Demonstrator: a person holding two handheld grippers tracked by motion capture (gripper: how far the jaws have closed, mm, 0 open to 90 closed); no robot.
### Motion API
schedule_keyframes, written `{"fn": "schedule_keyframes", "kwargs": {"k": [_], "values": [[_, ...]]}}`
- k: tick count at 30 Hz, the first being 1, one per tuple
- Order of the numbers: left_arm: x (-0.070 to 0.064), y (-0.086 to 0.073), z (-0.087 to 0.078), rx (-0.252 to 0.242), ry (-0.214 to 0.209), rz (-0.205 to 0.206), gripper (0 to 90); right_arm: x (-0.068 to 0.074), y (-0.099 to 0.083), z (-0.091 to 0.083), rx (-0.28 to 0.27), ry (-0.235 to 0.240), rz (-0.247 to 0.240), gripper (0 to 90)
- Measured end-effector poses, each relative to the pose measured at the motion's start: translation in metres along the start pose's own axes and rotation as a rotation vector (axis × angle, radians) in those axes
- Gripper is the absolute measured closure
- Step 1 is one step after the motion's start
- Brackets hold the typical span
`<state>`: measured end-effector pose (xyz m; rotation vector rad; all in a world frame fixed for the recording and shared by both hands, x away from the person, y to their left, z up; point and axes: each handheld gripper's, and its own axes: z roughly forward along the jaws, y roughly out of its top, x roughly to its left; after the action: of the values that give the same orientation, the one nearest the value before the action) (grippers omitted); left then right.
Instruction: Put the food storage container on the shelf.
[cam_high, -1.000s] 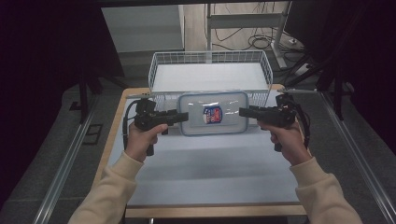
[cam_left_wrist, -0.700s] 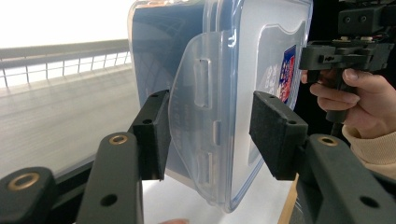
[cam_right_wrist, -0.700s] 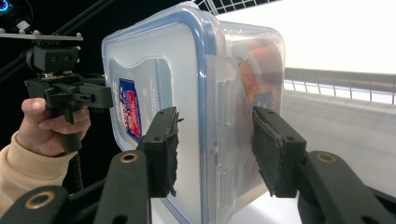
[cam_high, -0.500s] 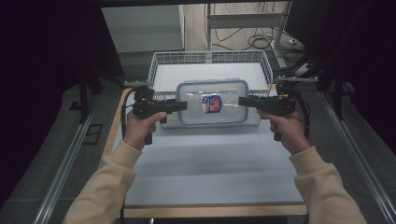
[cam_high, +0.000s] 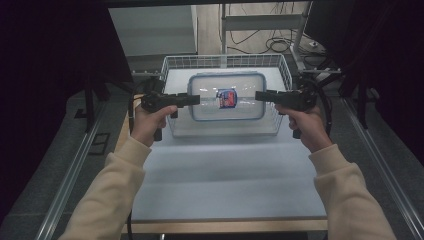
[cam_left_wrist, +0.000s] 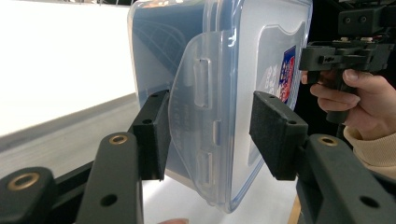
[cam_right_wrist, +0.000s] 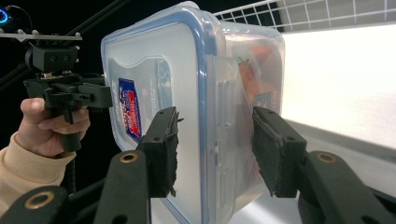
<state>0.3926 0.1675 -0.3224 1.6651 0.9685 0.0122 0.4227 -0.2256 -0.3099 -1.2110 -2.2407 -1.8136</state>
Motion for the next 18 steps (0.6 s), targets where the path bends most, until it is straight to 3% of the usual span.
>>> {"fn": "schedule_keyframes", "kwargs": {"k": [9,18], "values": [[0.009,0.013,0.000,0.001,0.001,-0.014,49.2,-0.005,0.014,0.008,0.002,0.001,0.004,52.1],[0.029,0.036,0.009,0.017,-0.005,-0.035,49.1,-0.016,0.033,0.021,0.016,-0.011,0.036,52.0]]}}
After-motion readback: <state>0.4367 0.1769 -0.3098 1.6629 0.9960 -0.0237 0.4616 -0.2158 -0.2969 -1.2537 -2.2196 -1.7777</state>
